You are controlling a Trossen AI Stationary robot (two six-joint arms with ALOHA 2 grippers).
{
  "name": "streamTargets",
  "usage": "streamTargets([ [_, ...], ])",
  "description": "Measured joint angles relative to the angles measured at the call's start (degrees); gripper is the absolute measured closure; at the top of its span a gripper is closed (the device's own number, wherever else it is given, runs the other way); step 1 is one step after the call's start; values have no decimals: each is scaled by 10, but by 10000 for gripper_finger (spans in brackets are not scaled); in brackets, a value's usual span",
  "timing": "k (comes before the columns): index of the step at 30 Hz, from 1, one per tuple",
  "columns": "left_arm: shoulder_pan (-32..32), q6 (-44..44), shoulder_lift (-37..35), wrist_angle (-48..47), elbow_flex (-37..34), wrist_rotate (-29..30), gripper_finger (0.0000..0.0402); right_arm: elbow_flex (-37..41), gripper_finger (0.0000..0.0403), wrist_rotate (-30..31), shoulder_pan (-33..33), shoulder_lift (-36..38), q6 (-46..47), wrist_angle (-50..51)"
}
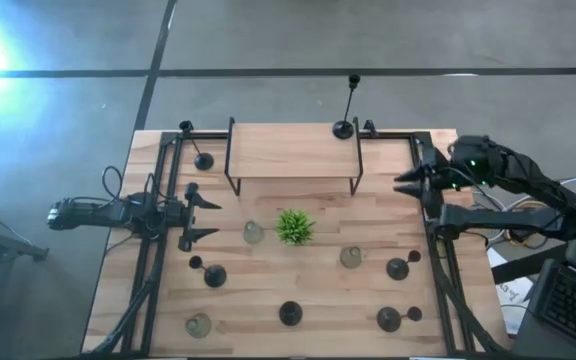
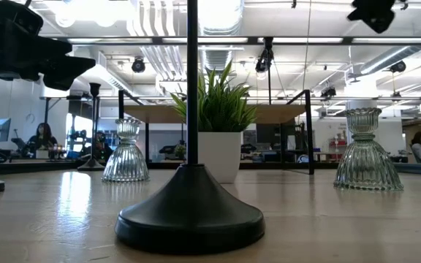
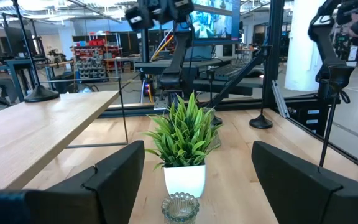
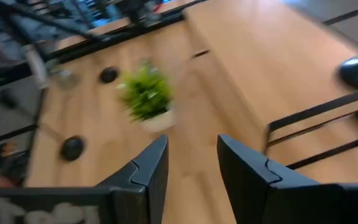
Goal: Pick & Place candle stick holders
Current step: Align the black candlestick holder with the black candlestick holder on the shelf
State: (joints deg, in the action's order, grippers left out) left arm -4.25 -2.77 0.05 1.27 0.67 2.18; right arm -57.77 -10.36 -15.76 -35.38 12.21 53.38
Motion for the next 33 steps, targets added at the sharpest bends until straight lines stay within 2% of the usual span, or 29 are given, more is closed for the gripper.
streamTargets([
  [9,0,0,0,0,0,0,101,90,318,14,156,52,132,20],
  [14,0,0,0,0,0,0,101,135,340,20,244,54,215,16],
  [23,0,0,0,0,0,0,101,140,371,143,445,0,301,-41],
  [28,0,0,0,0,0,0,101,138,375,249,570,-57,320,-76],
  [33,0,0,0,0,0,0,101,128,376,310,668,-112,406,-72],
])
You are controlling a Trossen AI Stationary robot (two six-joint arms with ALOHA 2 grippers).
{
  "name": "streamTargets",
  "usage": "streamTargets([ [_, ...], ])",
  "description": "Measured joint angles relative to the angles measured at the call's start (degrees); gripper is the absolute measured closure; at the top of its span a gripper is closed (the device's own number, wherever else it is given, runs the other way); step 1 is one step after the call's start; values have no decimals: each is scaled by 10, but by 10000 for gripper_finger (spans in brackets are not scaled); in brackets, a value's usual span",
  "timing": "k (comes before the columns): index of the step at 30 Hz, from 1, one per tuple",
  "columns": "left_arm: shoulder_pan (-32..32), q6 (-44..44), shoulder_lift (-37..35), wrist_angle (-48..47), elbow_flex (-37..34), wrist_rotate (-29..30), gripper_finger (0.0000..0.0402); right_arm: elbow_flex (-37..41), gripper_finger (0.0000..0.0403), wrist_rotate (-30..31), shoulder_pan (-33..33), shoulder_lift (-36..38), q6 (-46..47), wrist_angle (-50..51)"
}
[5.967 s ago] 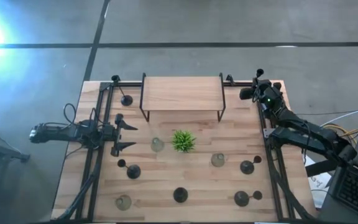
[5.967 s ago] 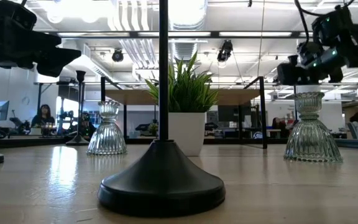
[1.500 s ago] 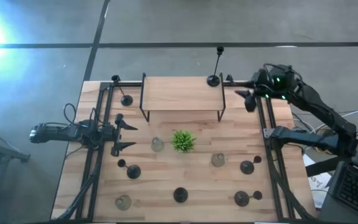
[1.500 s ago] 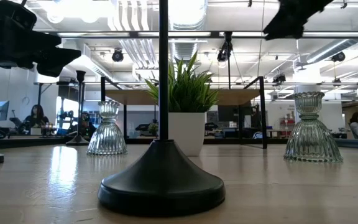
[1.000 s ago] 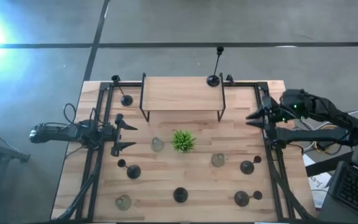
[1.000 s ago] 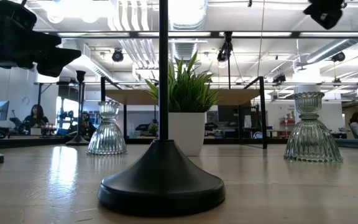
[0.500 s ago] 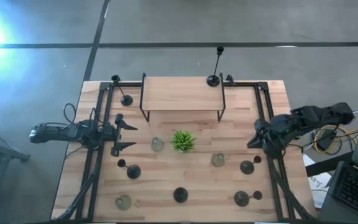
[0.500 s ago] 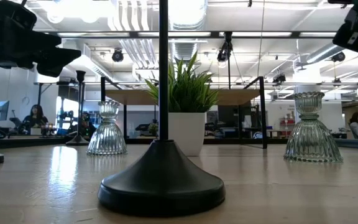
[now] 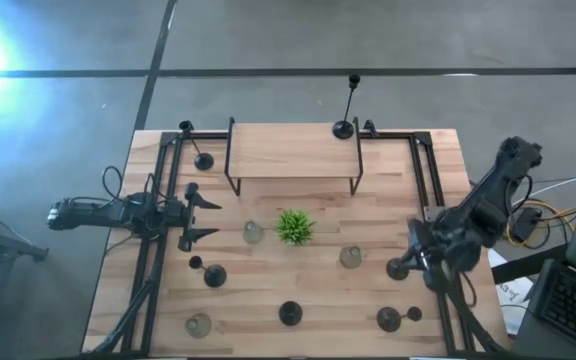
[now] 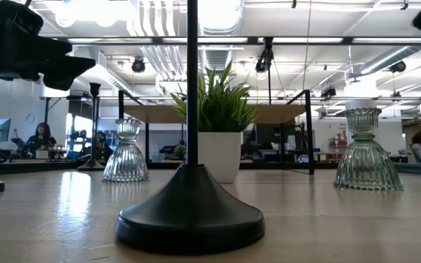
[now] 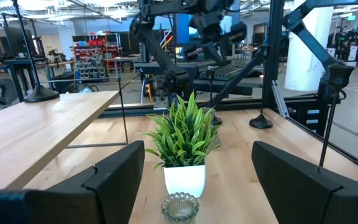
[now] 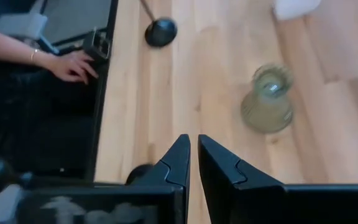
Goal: Pick & Place candle stick holders
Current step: Align the black candlestick holder with the black candlestick holder on the shelf
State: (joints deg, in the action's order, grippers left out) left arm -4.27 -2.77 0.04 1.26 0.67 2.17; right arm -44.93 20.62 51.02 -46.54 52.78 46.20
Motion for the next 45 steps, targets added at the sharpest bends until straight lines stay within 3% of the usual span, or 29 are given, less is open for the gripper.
streamTargets([
  [16,0,0,0,0,0,0,101,-140,376,43,184,-172,257,147],
  [22,0,0,0,0,0,0,101,-184,376,56,259,-242,400,252],
  [28,0,0,0,0,0,0,101,-213,376,123,319,-294,514,282],
  [35,0,0,0,0,0,0,101,-225,346,126,318,-327,514,286],
  [40,0,0,0,0,0,0,101,-219,299,127,311,-316,512,272],
  [45,0,0,0,0,0,0,101,-216,247,149,297,-288,451,273],
])
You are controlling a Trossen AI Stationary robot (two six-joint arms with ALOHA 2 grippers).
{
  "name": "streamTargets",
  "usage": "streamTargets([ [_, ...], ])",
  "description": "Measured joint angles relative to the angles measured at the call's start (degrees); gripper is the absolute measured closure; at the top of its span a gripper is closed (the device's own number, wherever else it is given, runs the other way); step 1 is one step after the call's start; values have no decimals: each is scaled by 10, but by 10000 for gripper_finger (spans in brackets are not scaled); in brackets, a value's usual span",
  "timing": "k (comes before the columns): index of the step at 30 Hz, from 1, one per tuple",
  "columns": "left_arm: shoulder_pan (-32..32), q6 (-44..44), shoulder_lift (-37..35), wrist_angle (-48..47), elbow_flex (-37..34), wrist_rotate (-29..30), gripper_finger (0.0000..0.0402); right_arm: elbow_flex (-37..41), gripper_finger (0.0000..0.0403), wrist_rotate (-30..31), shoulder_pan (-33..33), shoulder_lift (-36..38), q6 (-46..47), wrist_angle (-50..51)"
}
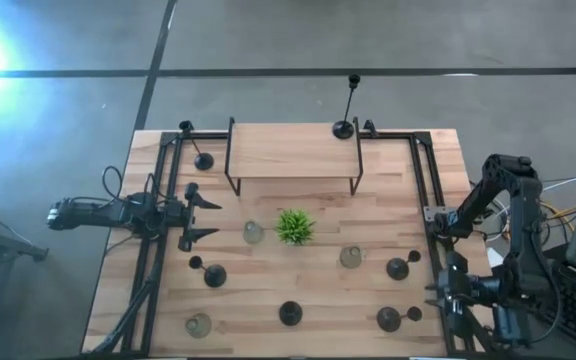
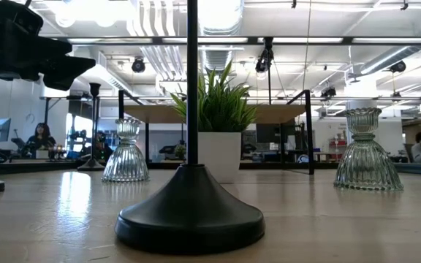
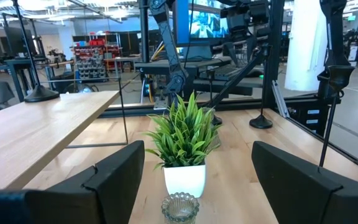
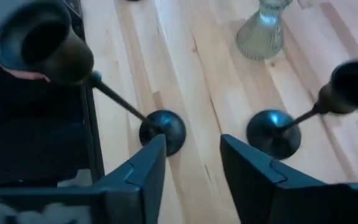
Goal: Pick & Place candle stick holders
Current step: Align the black candlestick holder with the black candlestick holder on the shelf
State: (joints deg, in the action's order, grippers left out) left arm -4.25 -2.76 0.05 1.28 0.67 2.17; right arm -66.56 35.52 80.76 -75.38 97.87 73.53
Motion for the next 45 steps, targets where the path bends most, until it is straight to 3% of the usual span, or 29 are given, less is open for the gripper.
streamTargets([
  [8,0,0,0,0,0,0,101,2,208,-18,-37,19,-95,-12],
  [17,0,0,0,0,0,0,101,2,204,-42,-67,19,-231,-116],
  [25,0,0,0,0,0,0,101,10,208,-57,-68,22,-300,-109],
  [45,0,0,0,0,0,0,101,221,220,-61,-91,126,-469,-416],
])
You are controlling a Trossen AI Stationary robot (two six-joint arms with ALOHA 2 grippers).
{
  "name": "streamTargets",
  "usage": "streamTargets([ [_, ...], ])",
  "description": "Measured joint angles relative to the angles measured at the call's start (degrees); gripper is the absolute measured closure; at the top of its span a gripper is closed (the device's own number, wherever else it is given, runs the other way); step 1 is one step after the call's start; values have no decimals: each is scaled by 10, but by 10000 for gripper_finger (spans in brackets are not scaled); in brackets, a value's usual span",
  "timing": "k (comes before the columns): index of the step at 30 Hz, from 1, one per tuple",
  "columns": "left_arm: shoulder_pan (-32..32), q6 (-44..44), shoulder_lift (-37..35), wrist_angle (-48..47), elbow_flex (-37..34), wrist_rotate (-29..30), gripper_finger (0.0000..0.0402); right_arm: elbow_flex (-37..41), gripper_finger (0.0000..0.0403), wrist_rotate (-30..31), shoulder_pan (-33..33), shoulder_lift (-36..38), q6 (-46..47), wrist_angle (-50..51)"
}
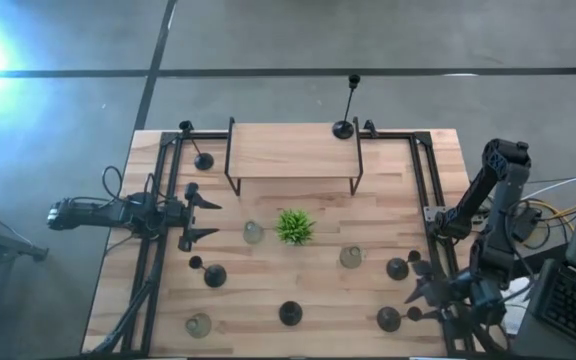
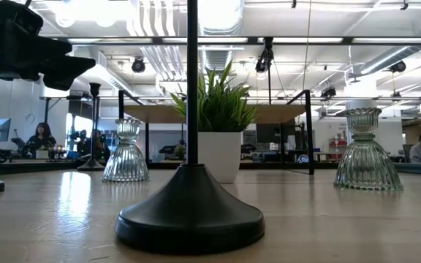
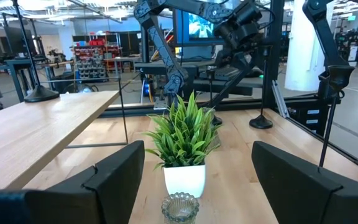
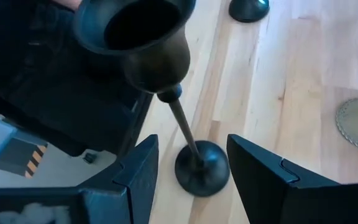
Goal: Pick & Place candle stick holders
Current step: Align the black candlestick holder with the black candlestick holder on the shelf
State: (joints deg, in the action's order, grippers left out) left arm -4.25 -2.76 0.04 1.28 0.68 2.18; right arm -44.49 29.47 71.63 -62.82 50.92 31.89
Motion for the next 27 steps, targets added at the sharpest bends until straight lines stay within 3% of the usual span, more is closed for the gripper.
streamTargets([
  [20,0,0,0,0,0,0,101,14,283,-10,-28,-10,-59,-70],
  [27,0,0,0,0,0,0,101,14,366,-13,-30,-10,-74,-71],
])
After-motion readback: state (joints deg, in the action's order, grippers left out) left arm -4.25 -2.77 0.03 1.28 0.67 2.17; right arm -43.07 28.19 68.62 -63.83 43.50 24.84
